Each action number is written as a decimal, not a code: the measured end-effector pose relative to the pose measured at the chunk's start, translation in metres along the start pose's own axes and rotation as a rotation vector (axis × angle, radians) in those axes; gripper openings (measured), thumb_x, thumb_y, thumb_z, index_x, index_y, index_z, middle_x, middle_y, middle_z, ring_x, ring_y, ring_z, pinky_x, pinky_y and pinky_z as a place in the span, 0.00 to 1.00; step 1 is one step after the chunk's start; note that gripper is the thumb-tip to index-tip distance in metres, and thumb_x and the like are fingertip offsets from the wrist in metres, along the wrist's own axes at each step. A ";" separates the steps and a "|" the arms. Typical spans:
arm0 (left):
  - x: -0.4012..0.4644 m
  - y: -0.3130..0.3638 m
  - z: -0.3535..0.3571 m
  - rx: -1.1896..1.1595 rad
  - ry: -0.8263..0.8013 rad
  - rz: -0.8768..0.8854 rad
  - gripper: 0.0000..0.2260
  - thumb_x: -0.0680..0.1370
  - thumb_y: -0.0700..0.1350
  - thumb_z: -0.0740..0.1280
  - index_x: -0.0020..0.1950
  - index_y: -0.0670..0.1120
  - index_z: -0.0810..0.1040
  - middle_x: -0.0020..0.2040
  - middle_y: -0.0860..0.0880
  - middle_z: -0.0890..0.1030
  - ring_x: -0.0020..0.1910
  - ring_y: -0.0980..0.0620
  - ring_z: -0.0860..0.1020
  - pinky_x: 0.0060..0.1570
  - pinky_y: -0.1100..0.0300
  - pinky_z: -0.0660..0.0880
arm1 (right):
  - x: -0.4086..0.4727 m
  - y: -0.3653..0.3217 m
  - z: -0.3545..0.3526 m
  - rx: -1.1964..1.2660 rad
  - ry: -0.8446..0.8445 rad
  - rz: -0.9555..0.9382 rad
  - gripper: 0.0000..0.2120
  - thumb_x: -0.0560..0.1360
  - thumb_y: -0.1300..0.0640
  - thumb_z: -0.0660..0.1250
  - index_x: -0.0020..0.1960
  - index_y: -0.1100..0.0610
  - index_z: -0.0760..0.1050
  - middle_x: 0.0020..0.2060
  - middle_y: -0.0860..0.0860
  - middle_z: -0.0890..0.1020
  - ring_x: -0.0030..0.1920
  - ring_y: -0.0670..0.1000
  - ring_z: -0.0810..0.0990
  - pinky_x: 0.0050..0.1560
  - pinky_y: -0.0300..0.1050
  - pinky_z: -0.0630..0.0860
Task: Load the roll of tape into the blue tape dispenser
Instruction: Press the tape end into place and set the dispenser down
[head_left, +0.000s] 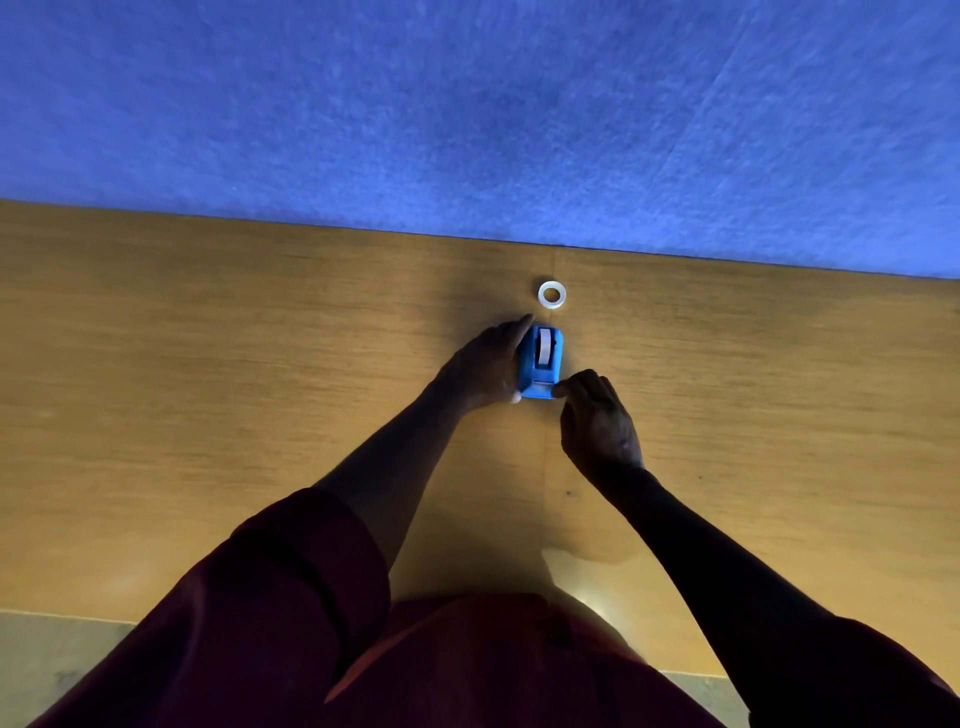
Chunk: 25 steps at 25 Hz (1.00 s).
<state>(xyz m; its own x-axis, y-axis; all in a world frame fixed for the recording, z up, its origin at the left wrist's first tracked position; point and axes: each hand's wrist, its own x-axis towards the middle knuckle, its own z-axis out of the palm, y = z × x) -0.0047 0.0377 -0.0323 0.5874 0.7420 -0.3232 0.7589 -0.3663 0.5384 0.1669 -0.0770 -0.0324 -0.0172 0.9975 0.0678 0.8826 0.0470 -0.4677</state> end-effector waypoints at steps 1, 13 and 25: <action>-0.004 -0.003 0.001 -0.007 0.011 0.006 0.48 0.73 0.40 0.76 0.83 0.47 0.48 0.82 0.45 0.58 0.80 0.46 0.59 0.74 0.49 0.66 | 0.003 0.003 -0.002 0.002 0.020 0.027 0.13 0.75 0.67 0.63 0.58 0.58 0.76 0.53 0.53 0.78 0.52 0.53 0.76 0.47 0.47 0.79; -0.030 -0.021 0.042 0.228 0.191 -0.079 0.31 0.84 0.49 0.58 0.83 0.39 0.48 0.83 0.40 0.48 0.82 0.41 0.47 0.80 0.46 0.44 | 0.015 0.045 0.024 -0.152 -0.178 0.216 0.32 0.82 0.52 0.59 0.80 0.61 0.51 0.80 0.58 0.54 0.80 0.58 0.51 0.79 0.57 0.53; -0.029 -0.023 0.049 0.315 0.225 -0.091 0.31 0.84 0.51 0.56 0.82 0.39 0.52 0.83 0.40 0.51 0.82 0.40 0.48 0.80 0.42 0.47 | 0.007 0.053 0.045 -0.149 -0.032 0.216 0.29 0.82 0.49 0.54 0.80 0.60 0.55 0.80 0.56 0.56 0.80 0.54 0.50 0.79 0.56 0.51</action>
<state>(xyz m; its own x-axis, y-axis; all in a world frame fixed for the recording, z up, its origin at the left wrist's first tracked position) -0.0258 -0.0031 -0.0735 0.4637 0.8711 -0.1616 0.8748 -0.4212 0.2393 0.1924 -0.0651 -0.0960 0.1662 0.9849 -0.0489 0.9268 -0.1730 -0.3333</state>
